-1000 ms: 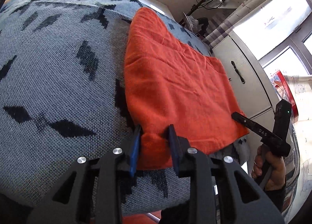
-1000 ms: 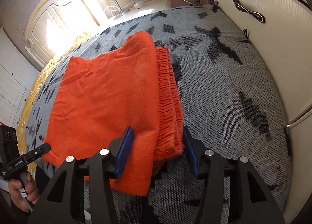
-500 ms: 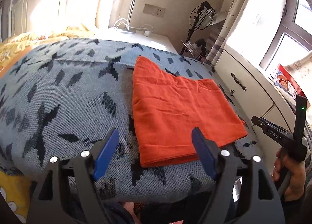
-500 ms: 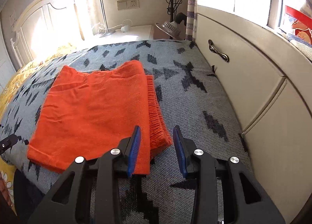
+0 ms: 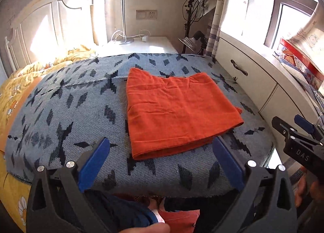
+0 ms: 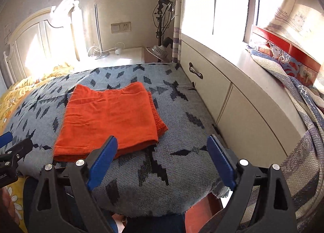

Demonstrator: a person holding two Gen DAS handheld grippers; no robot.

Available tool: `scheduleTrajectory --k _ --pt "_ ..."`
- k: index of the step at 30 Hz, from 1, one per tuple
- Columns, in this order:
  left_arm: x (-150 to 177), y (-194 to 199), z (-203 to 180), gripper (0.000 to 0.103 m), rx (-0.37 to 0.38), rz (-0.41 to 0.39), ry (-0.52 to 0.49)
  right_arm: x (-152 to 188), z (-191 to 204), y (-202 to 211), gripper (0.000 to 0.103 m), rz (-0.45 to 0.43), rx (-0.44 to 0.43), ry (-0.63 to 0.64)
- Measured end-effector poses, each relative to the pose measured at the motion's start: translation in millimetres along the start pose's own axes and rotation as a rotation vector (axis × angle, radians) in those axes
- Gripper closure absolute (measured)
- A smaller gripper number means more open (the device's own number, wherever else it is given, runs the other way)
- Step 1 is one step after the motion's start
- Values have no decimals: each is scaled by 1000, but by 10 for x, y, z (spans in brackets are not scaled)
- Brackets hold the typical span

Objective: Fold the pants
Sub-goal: 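Open both tools and withdraw them from the folded pants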

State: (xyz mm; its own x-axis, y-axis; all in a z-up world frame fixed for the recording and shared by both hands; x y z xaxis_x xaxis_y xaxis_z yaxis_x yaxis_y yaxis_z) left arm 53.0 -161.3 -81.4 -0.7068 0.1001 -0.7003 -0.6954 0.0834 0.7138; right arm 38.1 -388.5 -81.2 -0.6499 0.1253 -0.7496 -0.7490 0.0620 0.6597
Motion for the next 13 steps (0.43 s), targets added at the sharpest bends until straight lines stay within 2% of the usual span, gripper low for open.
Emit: scheduleTrajectory --k 2,5,8,10,13 --pt "21 9 -70 2 32 11 -8 6 -8 21 17 -1 5 0" --pt "28 8 -113 2 30 9 -20 13 -21 52 17 0 8 -3" --pt "28 -11 -190 2 84 22 -30 24 -15 58 17 1 9 3" --pt "7 30 -218 2 79 -10 -43 28 -4 61 17 1 6 5" --pt "-3 52 -242 2 99 -7 -39 35 5 54 17 4 6 5"
Point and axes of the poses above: each gripper's, at about its wrist camera, not at the fingertips, and y roughly against the way its jaws point, z to its left, x to its underside, the point moved 9 cm from there along -y, roughly the way its jaws point, and after that the axes turned 5 degrees about -x, right-handed, at the moved point
